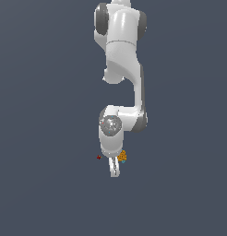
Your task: Pick up the object and move it to a goal position.
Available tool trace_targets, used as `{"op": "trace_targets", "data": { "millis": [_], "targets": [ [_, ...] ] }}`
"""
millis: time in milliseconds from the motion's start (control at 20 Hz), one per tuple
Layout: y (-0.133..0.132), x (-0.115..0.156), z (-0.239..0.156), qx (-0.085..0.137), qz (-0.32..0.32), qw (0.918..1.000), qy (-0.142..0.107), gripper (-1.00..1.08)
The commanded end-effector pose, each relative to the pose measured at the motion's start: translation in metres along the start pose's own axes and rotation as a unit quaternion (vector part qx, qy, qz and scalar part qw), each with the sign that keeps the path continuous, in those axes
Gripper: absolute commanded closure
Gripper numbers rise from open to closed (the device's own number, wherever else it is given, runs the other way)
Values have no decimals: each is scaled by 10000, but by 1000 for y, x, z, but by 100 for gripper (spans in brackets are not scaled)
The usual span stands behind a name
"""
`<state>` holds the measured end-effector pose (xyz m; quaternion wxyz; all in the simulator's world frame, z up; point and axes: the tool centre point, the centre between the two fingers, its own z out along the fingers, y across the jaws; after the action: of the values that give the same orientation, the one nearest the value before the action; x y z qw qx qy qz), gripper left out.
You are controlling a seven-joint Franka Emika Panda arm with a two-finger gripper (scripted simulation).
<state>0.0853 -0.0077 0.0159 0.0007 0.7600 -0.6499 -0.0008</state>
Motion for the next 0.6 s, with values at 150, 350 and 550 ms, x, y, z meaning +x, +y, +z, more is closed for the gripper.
{"op": "trace_targets", "data": {
  "millis": [150, 350, 550],
  "targets": [
    [4, -2, -12, 8, -1, 10000, 1, 108],
    [10, -4, -29, 7, -1, 10000, -2, 108],
    [18, -8, -53, 8, 0, 10000, -7, 108]
  ]
}}
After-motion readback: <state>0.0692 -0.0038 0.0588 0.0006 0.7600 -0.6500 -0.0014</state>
